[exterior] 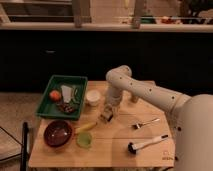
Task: Place eraser in plastic cup
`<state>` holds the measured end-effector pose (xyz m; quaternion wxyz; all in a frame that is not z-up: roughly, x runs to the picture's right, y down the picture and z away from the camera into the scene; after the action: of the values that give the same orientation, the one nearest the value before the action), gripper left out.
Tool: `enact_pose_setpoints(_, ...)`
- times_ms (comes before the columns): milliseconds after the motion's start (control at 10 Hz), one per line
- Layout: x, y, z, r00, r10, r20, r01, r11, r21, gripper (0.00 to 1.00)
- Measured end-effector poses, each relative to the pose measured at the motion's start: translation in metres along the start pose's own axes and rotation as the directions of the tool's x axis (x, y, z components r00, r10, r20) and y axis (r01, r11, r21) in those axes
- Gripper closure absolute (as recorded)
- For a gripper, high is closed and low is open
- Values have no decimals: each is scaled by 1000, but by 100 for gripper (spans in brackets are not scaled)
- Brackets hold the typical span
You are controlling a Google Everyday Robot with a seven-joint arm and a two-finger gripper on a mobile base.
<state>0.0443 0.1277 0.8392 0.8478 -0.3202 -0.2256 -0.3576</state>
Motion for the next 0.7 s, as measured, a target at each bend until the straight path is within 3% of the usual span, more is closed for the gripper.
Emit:
enact_pose_setpoints(100,-3,0,0,1000,-9,1,9,1000,-1,42)
enact_pose_setpoints(200,-9,-4,-3,1000,-25,-1,25,1000,4,47)
enact_pose_setpoints(400,-35,-20,-10,998,-67,-2,67,998,21,66)
enact_pose_setpoints(700,-72,-24,-31,991,-134,-12,135,989,61,95)
